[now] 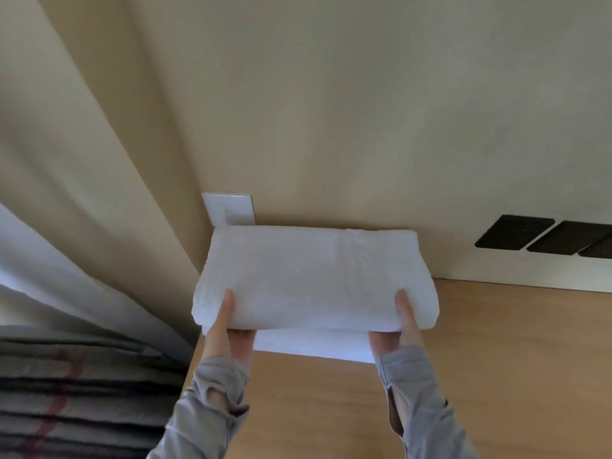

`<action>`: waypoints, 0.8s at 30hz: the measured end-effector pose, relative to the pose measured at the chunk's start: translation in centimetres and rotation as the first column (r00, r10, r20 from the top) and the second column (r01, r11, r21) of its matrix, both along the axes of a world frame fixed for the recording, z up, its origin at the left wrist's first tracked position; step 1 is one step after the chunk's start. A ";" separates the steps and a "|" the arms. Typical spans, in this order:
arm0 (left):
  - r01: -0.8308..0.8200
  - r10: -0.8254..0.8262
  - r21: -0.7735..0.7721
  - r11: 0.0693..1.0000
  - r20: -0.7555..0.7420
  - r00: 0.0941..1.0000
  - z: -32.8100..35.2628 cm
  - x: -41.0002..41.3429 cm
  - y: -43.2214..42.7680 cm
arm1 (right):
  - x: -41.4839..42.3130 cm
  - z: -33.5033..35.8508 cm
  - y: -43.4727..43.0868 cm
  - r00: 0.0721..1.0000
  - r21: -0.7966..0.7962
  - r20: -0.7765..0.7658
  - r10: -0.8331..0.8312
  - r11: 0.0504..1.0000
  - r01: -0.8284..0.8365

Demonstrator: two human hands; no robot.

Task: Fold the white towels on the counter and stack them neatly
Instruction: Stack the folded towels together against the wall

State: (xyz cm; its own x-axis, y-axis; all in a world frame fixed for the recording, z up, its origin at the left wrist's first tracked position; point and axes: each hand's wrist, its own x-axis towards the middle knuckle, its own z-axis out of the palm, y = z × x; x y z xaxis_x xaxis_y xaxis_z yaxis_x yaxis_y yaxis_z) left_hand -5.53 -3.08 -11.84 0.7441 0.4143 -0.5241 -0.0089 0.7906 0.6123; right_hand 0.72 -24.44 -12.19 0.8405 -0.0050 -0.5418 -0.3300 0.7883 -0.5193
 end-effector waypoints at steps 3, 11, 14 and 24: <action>0.029 -0.014 0.146 0.989 -0.101 0.995 0.0 -0.4 3.9 | 0.1 -0.7 -1.4 1.000 -0.199 -0.021 -0.023 0.980 0.018; 0.625 -0.349 0.477 0.618 -0.546 0.761 2.7 6.1 8.9 | 4.9 1.6 -6.4 0.863 -0.629 -0.425 0.274 0.596 -0.499; 0.604 -0.281 0.612 0.510 -0.546 0.789 2.9 7.2 7.6 | 7.4 3.4 -5.5 0.780 -0.669 -0.532 0.330 0.400 -0.626; 0.548 -0.168 0.788 0.280 -0.522 0.836 2.9 8.6 9.3 | 7.0 0.9 -3.2 0.943 -0.941 -0.199 0.266 0.218 -0.260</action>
